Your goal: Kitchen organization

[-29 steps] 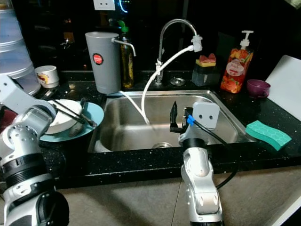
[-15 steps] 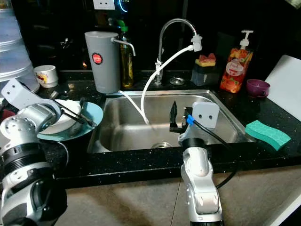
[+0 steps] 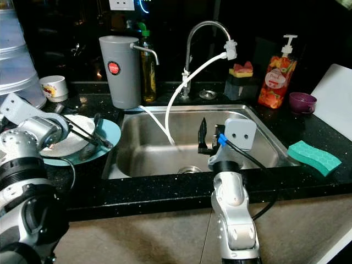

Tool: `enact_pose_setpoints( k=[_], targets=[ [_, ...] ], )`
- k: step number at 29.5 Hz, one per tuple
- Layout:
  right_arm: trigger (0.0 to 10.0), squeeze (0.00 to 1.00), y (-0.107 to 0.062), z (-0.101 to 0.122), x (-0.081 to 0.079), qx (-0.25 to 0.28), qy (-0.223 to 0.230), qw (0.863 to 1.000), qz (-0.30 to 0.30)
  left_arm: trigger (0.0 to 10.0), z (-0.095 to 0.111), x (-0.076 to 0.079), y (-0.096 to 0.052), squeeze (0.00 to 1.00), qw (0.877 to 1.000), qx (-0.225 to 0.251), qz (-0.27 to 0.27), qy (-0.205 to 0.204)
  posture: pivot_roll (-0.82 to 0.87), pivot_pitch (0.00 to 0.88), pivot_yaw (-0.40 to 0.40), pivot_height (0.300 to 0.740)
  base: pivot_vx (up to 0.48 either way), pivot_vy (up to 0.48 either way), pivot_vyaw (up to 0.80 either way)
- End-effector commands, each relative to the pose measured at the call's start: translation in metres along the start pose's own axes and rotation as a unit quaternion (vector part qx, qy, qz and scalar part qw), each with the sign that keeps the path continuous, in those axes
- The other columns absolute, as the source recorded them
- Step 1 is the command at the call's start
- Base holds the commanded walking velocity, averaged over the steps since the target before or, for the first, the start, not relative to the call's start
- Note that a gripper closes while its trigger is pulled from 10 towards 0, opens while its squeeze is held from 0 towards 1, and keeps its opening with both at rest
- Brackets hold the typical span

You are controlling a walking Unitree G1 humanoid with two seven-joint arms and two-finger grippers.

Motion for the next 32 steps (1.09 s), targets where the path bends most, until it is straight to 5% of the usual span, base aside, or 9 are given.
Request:
enact_pose_setpoints(
  k=[1, 14, 15, 16, 17, 18, 21, 22, 32],
  targets=[
    [10.0, 0.0, 0.0, 0.001, -0.003, 0.002, 0.002, 1.0, 0.004, 10.0, 0.003, 0.001, 0.002, 0.0, 1.0, -0.002, -0.003, -0.01, 0.07, 0.05, -0.037, 0.74, 0.0, 0.0, 0.0],
    [10.0, 0.0, -0.001, 0.001, -0.003, 0.004, 0.002, 1.0, 0.001, 10.0, -0.004, 0.006, 0.009, 0.0, 0.998, -0.019, -0.007, 0.059, 0.07, 0.04, -0.027, 0.74, 0.0, 0.0, 0.0],
    [10.0, 0.0, -0.001, 0.001, -0.003, 0.004, 0.002, 1.0, 0.001, 7.8, -0.003, 0.006, 0.01, 0.0, 0.998, -0.018, -0.005, 0.064, 0.07, 0.04, -0.027, 0.74, 0.0, 0.0, 0.0],
    [10.0, 0.0, -0.001, 0.001, -0.003, 0.004, 0.002, 1.0, 0.0, 4.4, -0.003, 0.006, 0.01, 0.0, 0.997, -0.016, -0.003, 0.071, 0.07, 0.037, -0.024, 0.74, 0.0, 0.0, 0.0],
    [10.0, 0.0, -0.002, 0.001, -0.003, 0.004, 0.002, 1.0, 0.0, 4.4, -0.002, 0.005, 0.011, 0.0, 0.997, -0.015, -0.001, 0.075, 0.07, 0.037, -0.023, 0.74, 0.0, 0.0, 0.0],
    [10.0, 0.0, -0.002, 0.001, -0.003, 0.005, 0.002, 1.0, 0.0, 2.1, -0.002, 0.005, 0.011, 0.0, 0.997, -0.014, 0.0, 0.081, 0.07, 0.037, -0.023, 0.74, 0.0, 0.0, 0.0],
    [10.0, 0.0, -0.002, 0.001, -0.003, 0.005, 0.002, 1.0, -0.001, 1.3, -0.002, 0.005, 0.012, 0.0, 0.996, -0.014, 0.001, 0.086, 0.07, 0.037, -0.023, 0.74, 0.0, 0.0, 0.0],
    [10.0, 0.0, -0.002, 0.001, -0.003, 0.005, 0.002, 1.0, -0.001, 0.0, -0.002, 0.005, 0.012, 0.0, 0.996, -0.015, 0.002, 0.086, 0.07, 0.037, -0.023, 0.74, 0.0, 0.0, 0.0],
    [10.0, 0.0, -0.001, 0.001, -0.002, 0.005, 0.003, 1.0, -0.001, 0.0, 0.0, 0.001, 0.015, 0.0, 0.996, -0.009, 0.01, 0.09, 0.07, 0.042, -0.023, 0.74, 0.0, 0.0, 0.0]
  ],
)
Point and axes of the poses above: a point about 5 cm out from each wrist's last joint towards the gripper, its own y axis pointing out of the wrist towards the gripper, its own z axis along the axis of the wrist's last joint, x = y × z, the point moved 3 cm from there along y, pointing out of the wrist towards the gripper, and after that the axes turned 5 degrees about y, right-handed, at the moved point
